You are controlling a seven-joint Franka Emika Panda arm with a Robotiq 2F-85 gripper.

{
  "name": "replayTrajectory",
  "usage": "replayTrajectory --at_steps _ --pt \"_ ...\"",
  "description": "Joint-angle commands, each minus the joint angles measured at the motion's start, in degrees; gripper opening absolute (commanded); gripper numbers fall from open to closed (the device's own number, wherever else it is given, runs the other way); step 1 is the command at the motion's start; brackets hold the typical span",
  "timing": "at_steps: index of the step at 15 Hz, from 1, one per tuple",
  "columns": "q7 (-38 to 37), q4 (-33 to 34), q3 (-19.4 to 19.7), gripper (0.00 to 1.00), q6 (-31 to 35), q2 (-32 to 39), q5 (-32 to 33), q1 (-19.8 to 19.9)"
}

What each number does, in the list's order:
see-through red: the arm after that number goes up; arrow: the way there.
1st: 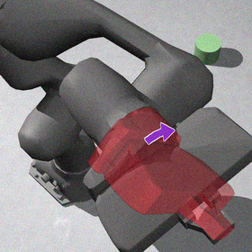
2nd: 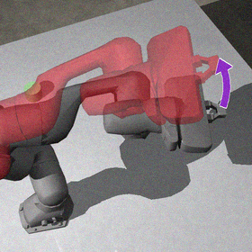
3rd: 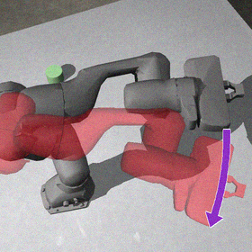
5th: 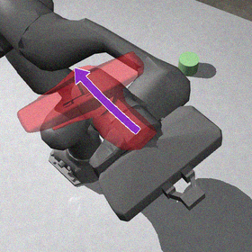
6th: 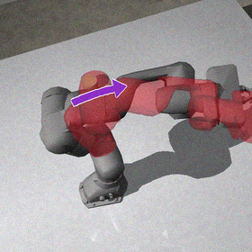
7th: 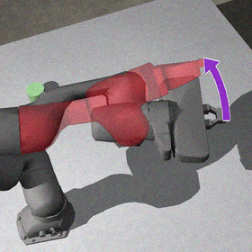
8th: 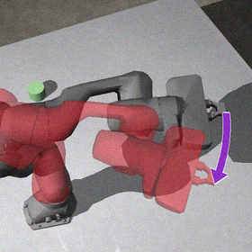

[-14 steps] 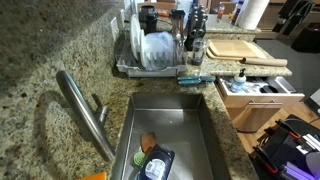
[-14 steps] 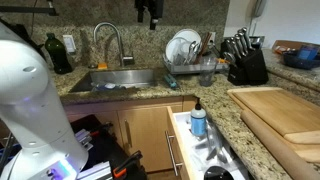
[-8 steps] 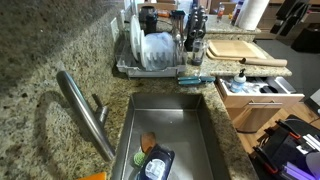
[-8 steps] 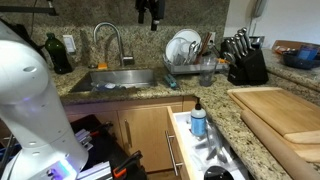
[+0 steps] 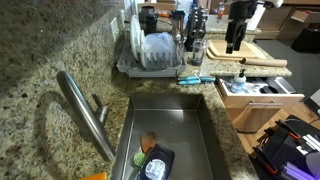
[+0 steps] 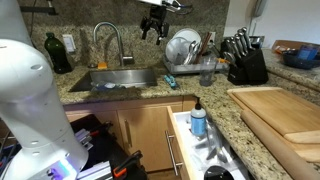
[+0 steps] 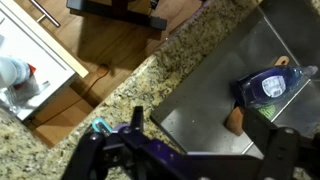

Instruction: Move the faucet handle to the right

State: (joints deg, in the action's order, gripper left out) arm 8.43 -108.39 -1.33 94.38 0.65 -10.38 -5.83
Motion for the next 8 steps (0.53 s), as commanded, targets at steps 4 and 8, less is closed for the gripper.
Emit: replayTrajectory --at_steps 4,8 --pt "-0.5 1.7 -1.5 1.00 -0.1 2.2 0.1 0.9" --pt "1.2 9.9 -5.3 1.00 -3.4 13.6 1.9 -2.2"
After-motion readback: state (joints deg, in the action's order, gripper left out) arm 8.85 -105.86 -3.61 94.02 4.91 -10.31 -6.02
